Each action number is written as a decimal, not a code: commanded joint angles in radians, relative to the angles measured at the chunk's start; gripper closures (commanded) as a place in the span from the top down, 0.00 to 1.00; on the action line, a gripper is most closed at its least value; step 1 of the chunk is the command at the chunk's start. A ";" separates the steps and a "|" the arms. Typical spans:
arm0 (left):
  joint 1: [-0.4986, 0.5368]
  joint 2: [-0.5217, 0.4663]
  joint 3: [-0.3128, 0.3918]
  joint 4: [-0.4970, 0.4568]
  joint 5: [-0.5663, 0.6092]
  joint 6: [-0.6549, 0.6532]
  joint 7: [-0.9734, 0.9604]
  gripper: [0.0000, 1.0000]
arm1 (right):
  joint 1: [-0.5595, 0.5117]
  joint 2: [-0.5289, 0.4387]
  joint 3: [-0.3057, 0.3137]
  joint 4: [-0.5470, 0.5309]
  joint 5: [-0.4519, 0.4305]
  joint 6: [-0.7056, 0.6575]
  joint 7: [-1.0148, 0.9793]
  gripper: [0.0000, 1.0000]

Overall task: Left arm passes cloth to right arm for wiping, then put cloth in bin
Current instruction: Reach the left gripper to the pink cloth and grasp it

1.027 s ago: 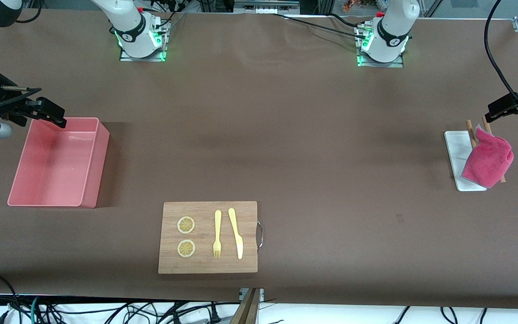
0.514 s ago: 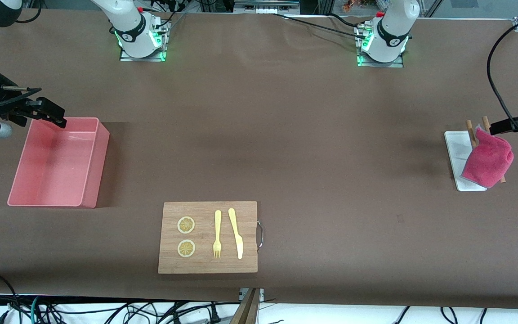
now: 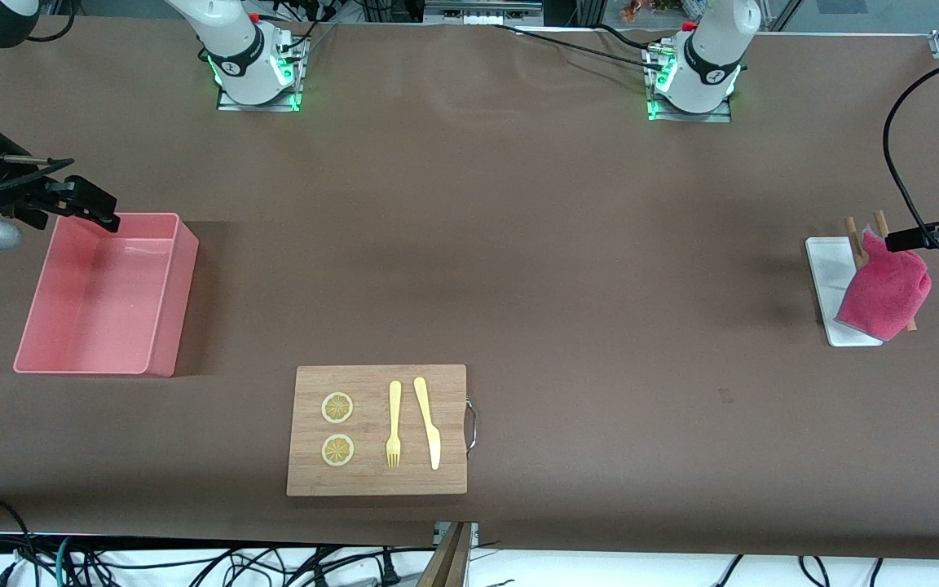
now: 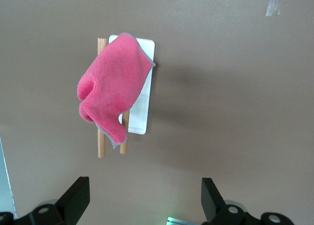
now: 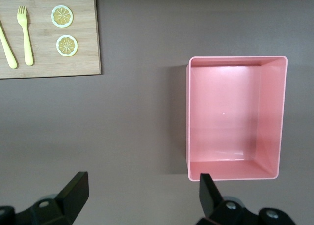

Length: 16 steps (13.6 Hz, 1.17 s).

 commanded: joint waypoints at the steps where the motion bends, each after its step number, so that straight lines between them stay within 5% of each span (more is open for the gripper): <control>1: 0.022 0.048 -0.002 0.021 0.019 -0.011 0.029 1.00 | 0.001 0.012 0.001 0.026 -0.008 -0.009 -0.005 1.00; 6: 0.087 0.140 -0.003 0.016 0.100 0.013 0.143 1.00 | 0.001 0.012 0.001 0.026 -0.006 -0.015 -0.005 1.00; 16: 0.227 0.309 -0.006 0.013 0.004 0.160 0.381 0.99 | -0.001 0.013 -0.001 0.026 -0.006 -0.007 -0.005 1.00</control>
